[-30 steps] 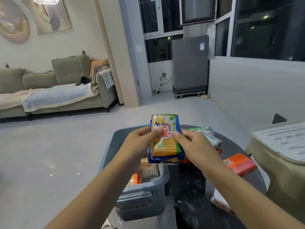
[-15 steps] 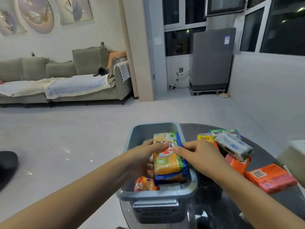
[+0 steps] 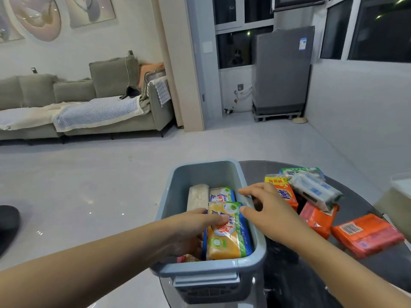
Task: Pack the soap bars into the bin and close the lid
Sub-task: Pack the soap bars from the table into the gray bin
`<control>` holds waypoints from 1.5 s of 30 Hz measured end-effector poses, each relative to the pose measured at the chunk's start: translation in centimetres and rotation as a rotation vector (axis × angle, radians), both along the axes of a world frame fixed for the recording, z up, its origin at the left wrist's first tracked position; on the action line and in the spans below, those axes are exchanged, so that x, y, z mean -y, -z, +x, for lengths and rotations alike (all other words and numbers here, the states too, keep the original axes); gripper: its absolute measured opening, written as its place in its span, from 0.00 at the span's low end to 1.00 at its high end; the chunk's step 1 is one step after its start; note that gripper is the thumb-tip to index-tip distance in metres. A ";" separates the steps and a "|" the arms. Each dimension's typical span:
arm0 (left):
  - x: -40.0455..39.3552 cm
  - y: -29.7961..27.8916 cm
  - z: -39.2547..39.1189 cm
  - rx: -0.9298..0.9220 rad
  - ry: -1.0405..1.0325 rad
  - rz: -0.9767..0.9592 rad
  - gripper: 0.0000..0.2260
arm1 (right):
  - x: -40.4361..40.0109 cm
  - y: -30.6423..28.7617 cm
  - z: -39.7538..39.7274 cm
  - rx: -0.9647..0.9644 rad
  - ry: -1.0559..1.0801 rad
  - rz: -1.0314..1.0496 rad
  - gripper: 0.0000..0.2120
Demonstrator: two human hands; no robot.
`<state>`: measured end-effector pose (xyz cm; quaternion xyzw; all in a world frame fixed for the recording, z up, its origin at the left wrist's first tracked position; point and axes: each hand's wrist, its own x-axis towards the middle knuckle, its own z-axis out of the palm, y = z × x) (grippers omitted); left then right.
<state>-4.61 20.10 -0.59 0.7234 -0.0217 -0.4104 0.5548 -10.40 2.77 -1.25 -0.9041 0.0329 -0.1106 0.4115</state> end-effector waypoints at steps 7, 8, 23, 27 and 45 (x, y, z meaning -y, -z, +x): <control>0.2 -0.1 0.0 -0.065 0.049 0.039 0.12 | -0.2 1.1 -0.1 0.042 -0.020 0.059 0.22; 0.3 0.0 0.1 -0.070 0.048 0.056 0.14 | -0.2 1.2 -0.1 0.047 -0.020 0.068 0.22; 1.3 0.1 2.5 0.381 0.243 0.570 0.17 | -0.2 1.6 -0.1 0.104 -0.010 0.080 0.21; 1.7 0.0 2.5 0.360 0.259 0.520 0.12 | -0.2 1.8 -0.2 0.114 -0.012 0.085 0.21; 1.4 0.1 4.7 0.225 0.018 0.186 0.08 | 0.0 2.0 0.2 0.085 -0.060 0.028 0.19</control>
